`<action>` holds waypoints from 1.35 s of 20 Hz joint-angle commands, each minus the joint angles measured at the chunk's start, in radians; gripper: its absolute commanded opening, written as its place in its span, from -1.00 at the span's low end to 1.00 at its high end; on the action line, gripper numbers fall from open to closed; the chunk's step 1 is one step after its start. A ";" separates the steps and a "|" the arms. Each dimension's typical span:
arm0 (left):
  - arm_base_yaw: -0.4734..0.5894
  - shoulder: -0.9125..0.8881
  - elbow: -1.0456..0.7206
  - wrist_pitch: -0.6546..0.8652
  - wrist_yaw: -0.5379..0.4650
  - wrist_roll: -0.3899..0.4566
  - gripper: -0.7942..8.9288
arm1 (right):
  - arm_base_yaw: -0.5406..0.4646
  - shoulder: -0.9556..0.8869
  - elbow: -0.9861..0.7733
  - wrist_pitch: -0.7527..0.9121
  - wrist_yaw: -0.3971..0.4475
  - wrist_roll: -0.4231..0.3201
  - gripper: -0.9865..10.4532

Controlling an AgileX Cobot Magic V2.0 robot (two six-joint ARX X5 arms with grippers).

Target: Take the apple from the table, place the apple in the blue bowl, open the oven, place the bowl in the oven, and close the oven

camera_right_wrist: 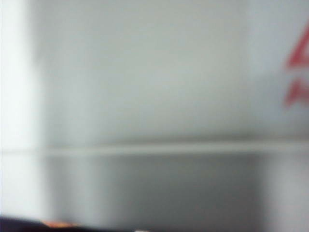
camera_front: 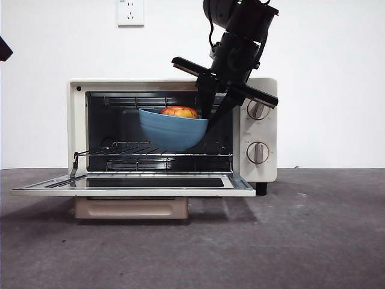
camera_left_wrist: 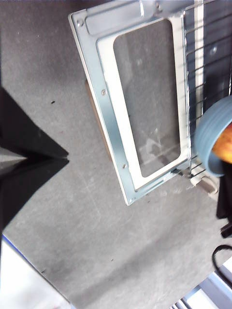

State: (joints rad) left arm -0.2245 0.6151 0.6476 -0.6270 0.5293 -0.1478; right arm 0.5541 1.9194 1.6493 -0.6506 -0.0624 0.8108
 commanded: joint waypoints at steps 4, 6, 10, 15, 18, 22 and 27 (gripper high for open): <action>-0.007 0.005 0.008 0.006 0.005 0.005 -0.82 | -0.002 0.018 0.030 0.015 0.035 0.032 -0.82; -0.007 0.005 0.008 0.005 0.005 0.005 -0.82 | -0.002 0.018 0.030 0.016 0.062 0.032 -0.82; -0.007 0.005 0.008 -0.001 0.005 0.005 -0.82 | -0.002 0.018 0.030 0.024 0.062 0.030 -0.82; -0.007 0.005 0.008 -0.008 0.005 0.005 -0.82 | 0.001 0.018 0.030 0.031 0.064 0.018 -0.60; -0.007 0.005 0.008 -0.008 0.005 0.005 -0.82 | 0.001 0.018 0.030 0.031 0.064 0.006 -0.58; -0.007 0.005 0.008 -0.008 0.005 0.005 -0.82 | 0.001 0.009 0.030 0.030 0.063 -0.026 -0.58; -0.007 0.005 0.008 -0.008 0.005 0.008 -0.82 | 0.002 -0.039 0.030 0.024 0.063 -0.064 -0.58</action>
State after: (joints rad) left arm -0.2276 0.6151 0.6476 -0.6411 0.5293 -0.1474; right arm 0.5480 1.8778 1.6516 -0.6323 -0.0036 0.7658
